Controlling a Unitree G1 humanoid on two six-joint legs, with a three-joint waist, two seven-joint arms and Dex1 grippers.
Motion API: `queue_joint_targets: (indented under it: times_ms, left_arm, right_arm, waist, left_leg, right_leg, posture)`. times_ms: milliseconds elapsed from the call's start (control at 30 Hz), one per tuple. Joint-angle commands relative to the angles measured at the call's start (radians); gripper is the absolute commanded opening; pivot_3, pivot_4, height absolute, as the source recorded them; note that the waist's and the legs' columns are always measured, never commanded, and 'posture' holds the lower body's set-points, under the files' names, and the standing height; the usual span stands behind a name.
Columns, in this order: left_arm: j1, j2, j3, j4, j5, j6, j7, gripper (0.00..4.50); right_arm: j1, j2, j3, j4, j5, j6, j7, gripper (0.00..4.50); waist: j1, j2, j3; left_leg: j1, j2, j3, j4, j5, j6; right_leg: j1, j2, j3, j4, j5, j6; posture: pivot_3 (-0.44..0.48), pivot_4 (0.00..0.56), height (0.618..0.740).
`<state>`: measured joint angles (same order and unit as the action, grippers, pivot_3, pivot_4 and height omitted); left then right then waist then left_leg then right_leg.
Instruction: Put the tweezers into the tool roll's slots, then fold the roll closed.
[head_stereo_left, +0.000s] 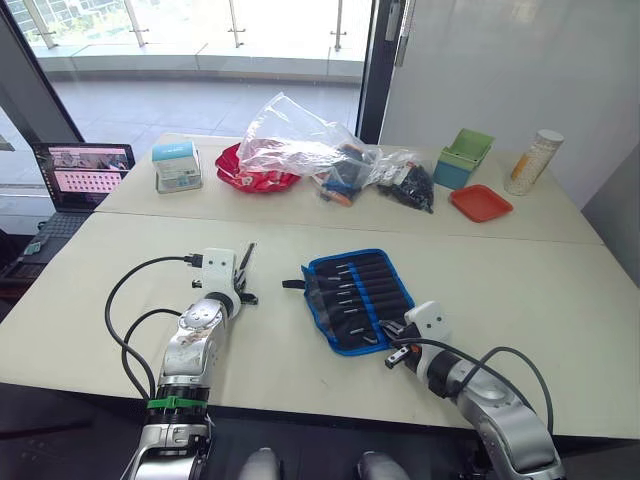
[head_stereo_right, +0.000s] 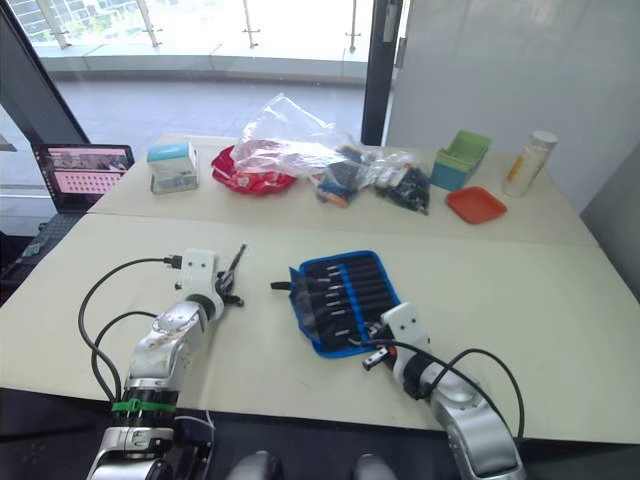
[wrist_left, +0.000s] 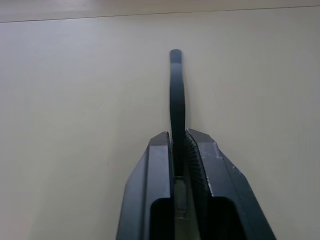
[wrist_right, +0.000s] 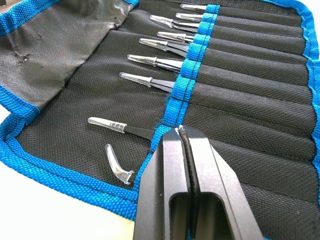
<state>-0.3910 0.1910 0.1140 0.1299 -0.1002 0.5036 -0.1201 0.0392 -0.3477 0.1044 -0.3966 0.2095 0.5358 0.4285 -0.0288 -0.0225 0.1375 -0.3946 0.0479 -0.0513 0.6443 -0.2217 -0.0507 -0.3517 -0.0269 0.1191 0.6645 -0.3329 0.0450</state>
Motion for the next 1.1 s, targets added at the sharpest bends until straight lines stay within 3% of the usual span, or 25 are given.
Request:
queue_joint_targets:
  times_ms: [33,233,433,633,867,1000,1100]
  left_arm:
    - [-0.005,0.003,-0.019,0.031,-0.009,0.022,-0.035,0.04]
    - [-0.031,0.059,0.011,0.012,-0.018,0.029,-0.057,0.04]
    - [-0.094,0.138,0.060,-0.115,-0.095,0.116,-0.133,0.04]
    - [-0.139,0.175,0.041,-0.179,-0.155,0.170,-0.221,0.04]
    - [-0.262,0.199,-0.097,-0.236,-0.294,0.384,-0.432,0.04]
    - [-0.280,0.332,-0.322,-0.387,-0.376,0.529,-0.666,0.04]
    - [-0.290,0.411,-0.397,-0.425,-0.377,0.586,-0.712,0.04]
  right_arm:
    - [0.001,0.008,0.035,0.016,0.001,0.029,0.007,0.00]
    - [-0.004,0.008,0.033,0.022,0.000,0.031,0.008,0.00]
    - [0.008,-0.005,0.022,0.016,0.004,0.031,0.016,0.00]
    - [0.012,-0.008,0.019,0.017,0.004,0.027,0.017,0.00]
    - [0.025,-0.008,0.024,0.010,0.002,0.021,0.016,0.00]
    - [0.033,-0.012,0.025,0.003,0.001,0.012,0.017,0.00]
    - [0.039,-0.012,0.021,0.002,-0.001,0.008,0.015,0.00]
  waist:
    - [0.000,0.000,0.000]
    - [-0.005,-0.001,0.000]
    - [-0.014,-0.007,0.004]
    - [-0.014,-0.008,0.005]
    - [-0.015,-0.011,0.007]
    - [-0.021,-0.009,0.008]
    - [-0.019,-0.008,0.009]
  left_leg:
    - [0.000,0.000,0.000,0.000,0.000,0.000]
    - [0.000,0.000,0.000,0.000,0.000,0.000]
    - [-0.005,0.000,-0.001,0.000,0.000,0.000]
    - [-0.006,0.000,-0.001,-0.001,0.000,0.000]
    - [-0.007,0.000,-0.002,-0.001,0.000,0.000]
    - [-0.008,0.001,-0.002,-0.003,0.000,0.000]
    - [-0.008,0.001,-0.002,-0.004,0.000,0.000]
  right_leg:
    - [0.000,0.000,0.000,0.000,0.000,0.000]
    - [-0.001,0.000,0.000,0.000,0.000,0.000]
    - [-0.005,0.000,-0.001,0.000,0.000,0.000]
    - [-0.005,0.000,-0.001,0.000,0.000,0.000]
    - [-0.005,0.000,-0.002,-0.001,0.000,0.000]
    - [-0.007,0.001,-0.002,0.000,0.000,0.000]
    - [-0.008,0.001,-0.001,0.000,0.000,0.000]
  posture:
    - [0.000,0.150,0.717]
    - [0.000,0.150,0.717]
    - [0.000,0.150,0.717]
    - [0.000,0.150,0.717]
    - [0.000,0.150,0.717]
    - [0.000,0.150,0.717]
    - [0.000,0.150,0.717]
